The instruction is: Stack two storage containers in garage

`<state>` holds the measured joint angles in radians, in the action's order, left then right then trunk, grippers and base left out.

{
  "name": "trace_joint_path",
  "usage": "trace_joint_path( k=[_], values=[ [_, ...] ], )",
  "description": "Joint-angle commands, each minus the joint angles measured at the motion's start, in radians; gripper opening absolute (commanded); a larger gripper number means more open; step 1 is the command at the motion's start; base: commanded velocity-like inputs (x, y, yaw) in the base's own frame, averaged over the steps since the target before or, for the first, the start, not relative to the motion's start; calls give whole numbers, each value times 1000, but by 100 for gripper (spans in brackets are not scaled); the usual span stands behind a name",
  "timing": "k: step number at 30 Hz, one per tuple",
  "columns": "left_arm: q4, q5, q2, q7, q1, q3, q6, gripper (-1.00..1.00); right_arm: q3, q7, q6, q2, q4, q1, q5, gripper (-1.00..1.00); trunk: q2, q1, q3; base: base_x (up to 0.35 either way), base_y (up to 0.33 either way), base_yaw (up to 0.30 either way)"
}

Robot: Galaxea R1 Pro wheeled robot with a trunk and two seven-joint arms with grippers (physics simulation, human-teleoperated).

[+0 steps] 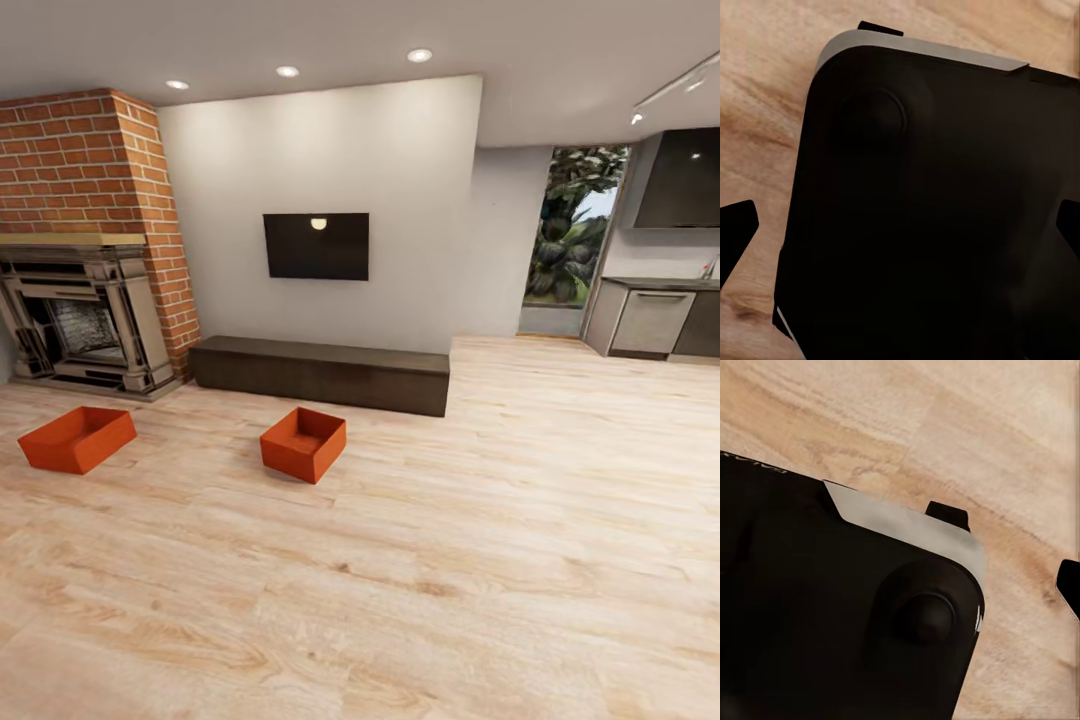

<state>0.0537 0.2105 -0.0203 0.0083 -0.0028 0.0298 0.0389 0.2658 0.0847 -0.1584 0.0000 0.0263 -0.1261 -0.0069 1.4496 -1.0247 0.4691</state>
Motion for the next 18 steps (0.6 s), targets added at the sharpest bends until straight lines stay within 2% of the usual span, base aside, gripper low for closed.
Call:
trace_joint_path(
  k=[1,9,18],
  values=[
    [-1,4,-1,1,0,2,2,100,2,3,-6,0,3,-1,-1,100,0,0,1,208,0,0],
    [-2,5,-1,1,0,2,1,100,-2,3,-6,0,3,-1,-8,100,0,0,1,298,-5,0],
    [-2,6,-1,1,0,2,1,100,0,5,-3,1,4,-1,-6,100,0,0,1,320,-68,0]
  ],
)
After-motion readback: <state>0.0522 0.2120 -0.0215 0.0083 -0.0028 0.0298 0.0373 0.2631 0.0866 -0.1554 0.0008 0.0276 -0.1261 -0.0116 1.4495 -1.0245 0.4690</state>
